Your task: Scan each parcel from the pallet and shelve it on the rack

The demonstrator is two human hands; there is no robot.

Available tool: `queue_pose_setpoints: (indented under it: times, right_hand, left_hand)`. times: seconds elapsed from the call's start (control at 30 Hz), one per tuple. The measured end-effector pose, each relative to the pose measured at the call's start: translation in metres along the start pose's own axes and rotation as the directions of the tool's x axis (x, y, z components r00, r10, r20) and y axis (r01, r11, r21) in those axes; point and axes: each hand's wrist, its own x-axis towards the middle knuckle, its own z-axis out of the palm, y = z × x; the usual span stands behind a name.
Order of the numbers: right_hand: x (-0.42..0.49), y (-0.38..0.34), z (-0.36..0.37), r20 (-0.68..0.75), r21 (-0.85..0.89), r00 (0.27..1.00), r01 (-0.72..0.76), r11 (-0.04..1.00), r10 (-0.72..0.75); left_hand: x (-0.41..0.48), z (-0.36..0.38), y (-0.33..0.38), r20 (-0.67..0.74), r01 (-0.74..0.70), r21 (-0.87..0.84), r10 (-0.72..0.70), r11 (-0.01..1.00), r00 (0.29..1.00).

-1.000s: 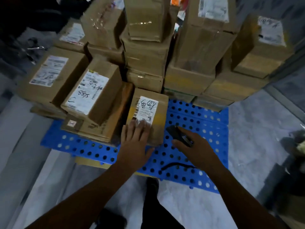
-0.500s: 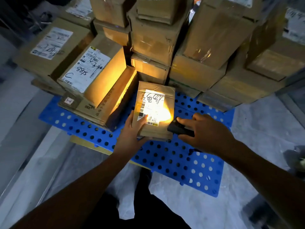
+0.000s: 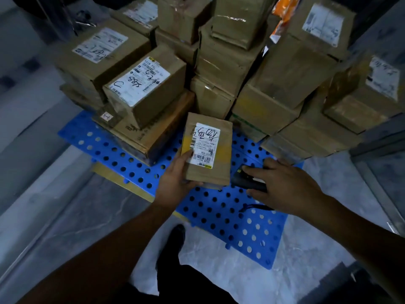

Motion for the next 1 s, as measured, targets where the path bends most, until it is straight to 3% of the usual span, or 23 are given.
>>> queue_pose_setpoints:
  times: [0.2,0.37,0.57,0.73,1.0]
  right_hand:
    - [-0.021,-0.023,0.004,-0.006,0.094,0.999,-0.050,0.994,0.051]
    - [-0.035,-0.054,0.009,-0.067,0.527,0.974,-0.151,0.836,0.218]
    - [-0.056,-0.120,-0.003,-0.286,0.741,0.949,0.130,0.659,0.133]
    - [-0.048,-0.201,-0.030,-0.392,0.687,0.919,0.319,0.652,-0.037]
    - [-0.017,-0.330,-0.103,-0.555,0.654,0.801,0.587,0.477,-0.224]
  left_hand:
    - [-0.036,-0.016,0.008,-0.020,0.061,-0.120,-0.064,0.991,0.998]
    - [-0.081,-0.065,0.022,-0.125,-0.023,-0.154,0.003,0.988,0.992]
    - [-0.147,-0.159,0.034,-0.259,-0.067,-0.106,0.037,0.992,0.965]
    - [-0.201,-0.236,0.035,-0.460,-0.053,0.002,0.048,0.999,0.886]
    - [-0.253,-0.368,0.049,-0.681,0.060,0.124,0.041,0.990,0.731]
